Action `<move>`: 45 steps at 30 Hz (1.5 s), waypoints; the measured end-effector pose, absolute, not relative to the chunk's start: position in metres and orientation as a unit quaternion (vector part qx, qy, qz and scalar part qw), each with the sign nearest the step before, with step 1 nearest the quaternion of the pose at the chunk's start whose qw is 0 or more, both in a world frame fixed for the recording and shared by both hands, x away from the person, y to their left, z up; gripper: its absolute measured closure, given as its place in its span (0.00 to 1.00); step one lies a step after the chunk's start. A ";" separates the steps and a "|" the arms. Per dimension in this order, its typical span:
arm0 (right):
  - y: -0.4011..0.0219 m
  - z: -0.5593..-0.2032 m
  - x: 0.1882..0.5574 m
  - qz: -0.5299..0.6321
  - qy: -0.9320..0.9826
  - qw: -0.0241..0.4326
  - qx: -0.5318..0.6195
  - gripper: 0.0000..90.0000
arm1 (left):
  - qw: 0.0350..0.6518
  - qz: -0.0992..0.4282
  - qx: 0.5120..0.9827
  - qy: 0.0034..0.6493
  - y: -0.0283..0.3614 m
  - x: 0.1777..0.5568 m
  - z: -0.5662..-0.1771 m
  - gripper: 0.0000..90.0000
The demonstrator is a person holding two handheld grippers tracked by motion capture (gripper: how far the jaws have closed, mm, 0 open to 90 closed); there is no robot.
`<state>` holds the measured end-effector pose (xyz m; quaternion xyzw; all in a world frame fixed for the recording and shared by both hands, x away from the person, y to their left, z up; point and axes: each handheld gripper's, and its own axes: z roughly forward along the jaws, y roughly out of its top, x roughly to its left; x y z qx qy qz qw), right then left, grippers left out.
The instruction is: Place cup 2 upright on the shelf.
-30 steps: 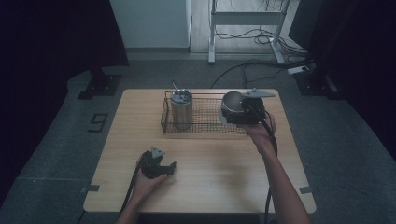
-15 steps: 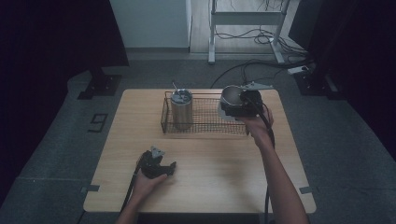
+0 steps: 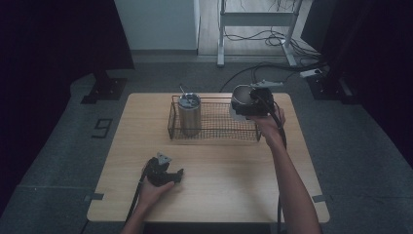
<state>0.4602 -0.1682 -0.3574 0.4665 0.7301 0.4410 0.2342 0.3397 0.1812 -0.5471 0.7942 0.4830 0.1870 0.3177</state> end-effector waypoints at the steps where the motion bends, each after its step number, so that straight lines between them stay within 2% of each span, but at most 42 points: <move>1: -0.168 -0.357 0.460 0.441 0.730 0.234 0.466 0.08 | 0.318 0.187 0.794 0.483 0.181 0.340 -0.547 0.16; 45: -0.160 -0.397 0.529 0.392 0.746 0.224 0.490 0.08 | 0.317 0.188 0.792 0.486 0.182 0.340 -0.547 0.16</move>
